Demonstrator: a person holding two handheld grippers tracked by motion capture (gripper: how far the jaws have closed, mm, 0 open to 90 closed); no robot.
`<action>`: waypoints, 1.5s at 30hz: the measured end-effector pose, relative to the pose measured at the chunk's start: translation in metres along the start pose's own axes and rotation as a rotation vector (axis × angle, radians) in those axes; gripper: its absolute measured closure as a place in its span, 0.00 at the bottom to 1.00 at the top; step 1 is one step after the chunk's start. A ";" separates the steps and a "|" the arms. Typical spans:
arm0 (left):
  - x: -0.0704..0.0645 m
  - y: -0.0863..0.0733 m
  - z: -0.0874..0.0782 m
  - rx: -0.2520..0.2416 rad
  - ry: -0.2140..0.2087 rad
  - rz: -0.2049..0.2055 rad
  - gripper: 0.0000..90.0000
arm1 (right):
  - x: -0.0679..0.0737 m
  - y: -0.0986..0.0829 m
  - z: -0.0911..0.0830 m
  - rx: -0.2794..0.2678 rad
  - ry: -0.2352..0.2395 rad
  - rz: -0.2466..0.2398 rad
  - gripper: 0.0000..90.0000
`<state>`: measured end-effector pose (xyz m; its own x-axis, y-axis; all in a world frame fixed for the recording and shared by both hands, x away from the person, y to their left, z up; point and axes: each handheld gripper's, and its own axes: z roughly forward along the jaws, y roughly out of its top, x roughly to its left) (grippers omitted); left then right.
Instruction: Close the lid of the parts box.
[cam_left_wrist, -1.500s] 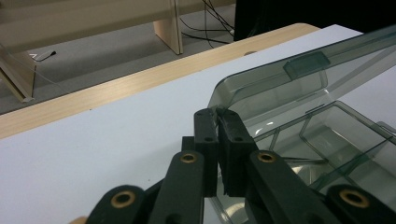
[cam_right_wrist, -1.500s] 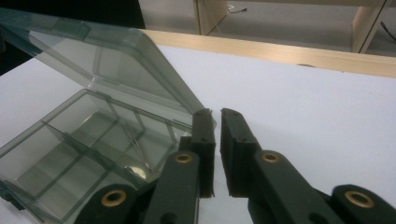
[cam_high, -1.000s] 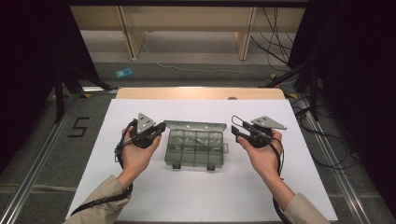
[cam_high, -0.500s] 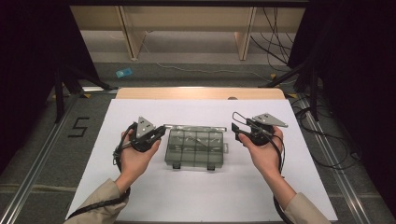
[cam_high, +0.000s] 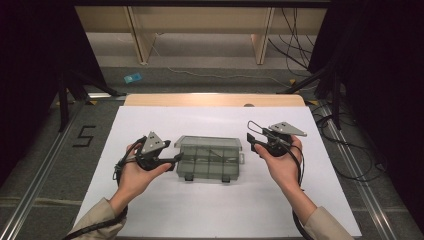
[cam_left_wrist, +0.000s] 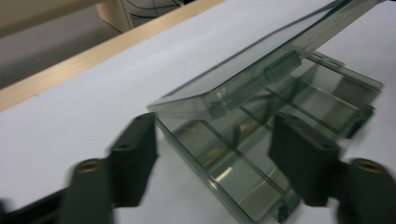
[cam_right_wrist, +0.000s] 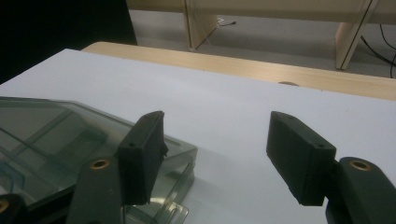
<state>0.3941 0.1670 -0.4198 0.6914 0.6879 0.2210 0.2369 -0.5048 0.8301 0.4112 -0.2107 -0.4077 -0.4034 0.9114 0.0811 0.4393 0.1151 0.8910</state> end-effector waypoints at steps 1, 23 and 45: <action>-0.002 -0.001 -0.001 0.000 -0.002 -0.006 0.24 | 0.000 0.000 0.000 0.003 0.020 0.007 0.42; 0.013 0.013 -0.023 -0.046 0.015 -0.013 0.22 | 0.011 -0.001 -0.002 0.040 0.073 -0.007 0.42; 0.003 0.023 -0.001 0.071 0.034 -0.002 1.00 | 0.031 -0.007 -0.003 0.088 0.222 -0.158 0.97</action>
<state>0.4005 0.1580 -0.3998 0.6677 0.7055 0.2374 0.2872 -0.5383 0.7923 0.3931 -0.1849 -0.4101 -0.6343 0.7715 0.0484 0.4205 0.2918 0.8591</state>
